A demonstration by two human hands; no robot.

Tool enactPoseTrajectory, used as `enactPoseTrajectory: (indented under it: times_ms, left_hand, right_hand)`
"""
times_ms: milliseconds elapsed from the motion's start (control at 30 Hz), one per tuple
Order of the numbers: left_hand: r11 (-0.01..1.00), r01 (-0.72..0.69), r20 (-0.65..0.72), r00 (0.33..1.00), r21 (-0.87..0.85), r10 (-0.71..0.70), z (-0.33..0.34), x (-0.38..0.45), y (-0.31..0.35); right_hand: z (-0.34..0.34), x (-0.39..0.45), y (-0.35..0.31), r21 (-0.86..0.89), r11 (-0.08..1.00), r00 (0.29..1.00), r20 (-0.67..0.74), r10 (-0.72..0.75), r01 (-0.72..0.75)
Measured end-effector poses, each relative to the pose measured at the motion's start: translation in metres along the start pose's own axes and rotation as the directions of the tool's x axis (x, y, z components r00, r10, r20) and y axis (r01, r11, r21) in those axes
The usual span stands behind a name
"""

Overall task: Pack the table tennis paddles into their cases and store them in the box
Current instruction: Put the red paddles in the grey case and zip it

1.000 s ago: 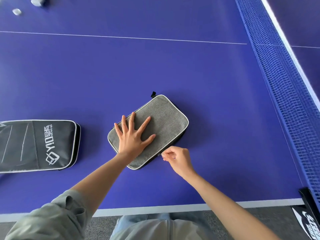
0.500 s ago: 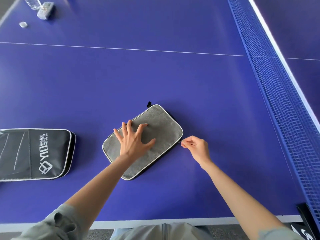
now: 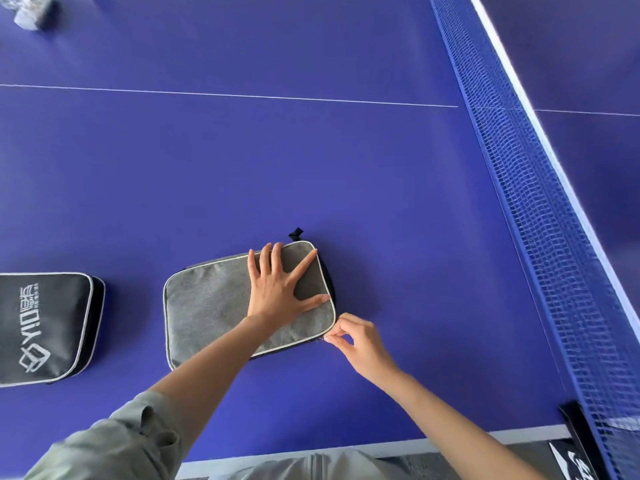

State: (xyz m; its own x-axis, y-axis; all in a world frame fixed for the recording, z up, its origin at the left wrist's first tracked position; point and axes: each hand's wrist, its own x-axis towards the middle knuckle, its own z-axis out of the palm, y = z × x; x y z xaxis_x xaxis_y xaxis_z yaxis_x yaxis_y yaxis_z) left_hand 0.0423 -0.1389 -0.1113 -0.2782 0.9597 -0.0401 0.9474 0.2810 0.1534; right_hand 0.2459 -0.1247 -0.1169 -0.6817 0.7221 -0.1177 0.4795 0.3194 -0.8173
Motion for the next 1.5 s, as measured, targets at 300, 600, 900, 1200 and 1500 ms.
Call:
enactPoseTrajectory:
  times_ms: [300, 600, 900, 1200, 1500]
  left_hand:
    - [1.0, -0.018, 0.038, 0.999, 0.004, 0.018, -0.003, -0.005, -0.001]
    - [0.997, -0.06, 0.061, 0.996, -0.039, 0.063, -0.003, -0.013, -0.001]
    - [0.971, 0.162, 0.14, 0.981, -0.175, -0.138, -0.01, 0.003, 0.009]
    - [0.993, 0.109, 0.06, 0.993, -0.052, -0.106, -0.003, -0.01, 0.016]
    - [0.992, 0.119, 0.088, 0.989, 0.046, -0.123, -0.001, -0.004, 0.025]
  right_hand:
    - [-0.028, 0.02, 0.011, -0.073, 0.997, 0.997, -0.069, -0.045, 0.04]
    - [-0.047, 0.048, 0.012, -0.165, 0.961, 0.972, 0.12, -0.203, 0.221]
    - [-0.034, 0.028, 0.015, -0.106, 0.976, 0.98, 0.089, -0.179, 0.188]
    - [-0.025, 0.01, 0.022, 0.052, 0.993, 0.994, 0.016, -0.105, 0.104]
    - [-0.025, 0.015, 0.027, -0.021, 0.99, 0.988, 0.066, -0.14, 0.142]
